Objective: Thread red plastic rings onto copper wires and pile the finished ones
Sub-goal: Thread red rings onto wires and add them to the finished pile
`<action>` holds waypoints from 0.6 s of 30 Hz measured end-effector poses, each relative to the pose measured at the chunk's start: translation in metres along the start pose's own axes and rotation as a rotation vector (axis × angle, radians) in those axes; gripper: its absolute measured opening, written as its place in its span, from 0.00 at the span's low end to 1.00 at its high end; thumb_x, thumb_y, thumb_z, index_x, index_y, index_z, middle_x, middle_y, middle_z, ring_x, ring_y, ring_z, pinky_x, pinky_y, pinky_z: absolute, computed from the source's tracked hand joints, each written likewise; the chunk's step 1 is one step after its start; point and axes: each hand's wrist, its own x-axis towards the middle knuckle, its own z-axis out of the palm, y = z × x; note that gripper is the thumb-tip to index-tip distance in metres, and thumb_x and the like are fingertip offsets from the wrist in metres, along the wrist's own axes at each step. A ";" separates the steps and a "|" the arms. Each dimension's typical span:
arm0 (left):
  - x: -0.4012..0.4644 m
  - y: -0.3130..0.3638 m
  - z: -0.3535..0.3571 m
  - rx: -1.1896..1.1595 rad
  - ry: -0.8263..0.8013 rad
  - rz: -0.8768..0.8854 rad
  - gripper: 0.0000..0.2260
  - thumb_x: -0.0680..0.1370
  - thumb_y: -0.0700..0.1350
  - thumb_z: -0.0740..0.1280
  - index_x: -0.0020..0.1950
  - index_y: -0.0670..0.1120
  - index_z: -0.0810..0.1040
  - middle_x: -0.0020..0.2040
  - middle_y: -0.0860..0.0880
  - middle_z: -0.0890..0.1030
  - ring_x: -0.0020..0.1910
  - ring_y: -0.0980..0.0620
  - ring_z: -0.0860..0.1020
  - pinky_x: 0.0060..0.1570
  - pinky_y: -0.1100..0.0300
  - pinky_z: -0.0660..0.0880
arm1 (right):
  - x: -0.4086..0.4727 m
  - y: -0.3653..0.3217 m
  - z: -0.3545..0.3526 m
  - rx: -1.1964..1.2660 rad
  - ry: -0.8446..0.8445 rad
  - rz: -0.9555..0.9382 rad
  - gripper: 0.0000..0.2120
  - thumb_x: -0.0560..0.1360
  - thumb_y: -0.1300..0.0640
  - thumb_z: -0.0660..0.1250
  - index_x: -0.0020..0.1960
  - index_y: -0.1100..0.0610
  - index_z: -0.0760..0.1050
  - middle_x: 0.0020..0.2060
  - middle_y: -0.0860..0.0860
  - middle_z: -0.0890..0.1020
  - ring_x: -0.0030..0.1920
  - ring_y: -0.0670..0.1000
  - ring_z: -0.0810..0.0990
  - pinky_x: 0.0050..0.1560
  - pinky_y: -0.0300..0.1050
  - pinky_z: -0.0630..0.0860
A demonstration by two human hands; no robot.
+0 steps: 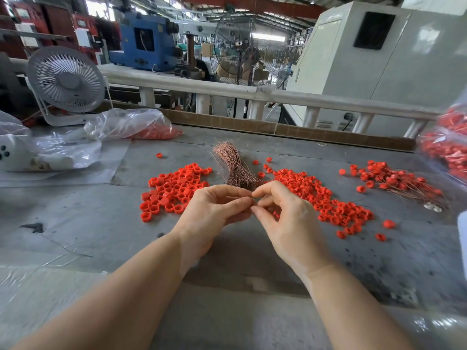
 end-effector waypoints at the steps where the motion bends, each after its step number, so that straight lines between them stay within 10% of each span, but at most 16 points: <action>1: 0.000 0.000 0.000 -0.002 0.004 0.005 0.07 0.72 0.31 0.67 0.40 0.41 0.81 0.34 0.47 0.83 0.33 0.55 0.81 0.36 0.67 0.78 | 0.000 0.000 0.000 0.010 0.001 0.005 0.08 0.70 0.62 0.72 0.45 0.53 0.77 0.34 0.47 0.80 0.37 0.48 0.78 0.40 0.47 0.76; 18: -0.002 0.003 0.002 0.094 0.134 0.177 0.06 0.73 0.30 0.67 0.42 0.40 0.80 0.34 0.46 0.82 0.31 0.56 0.81 0.34 0.68 0.77 | 0.001 -0.005 -0.001 0.050 0.006 0.026 0.07 0.72 0.53 0.66 0.39 0.55 0.80 0.34 0.48 0.82 0.37 0.51 0.79 0.45 0.57 0.74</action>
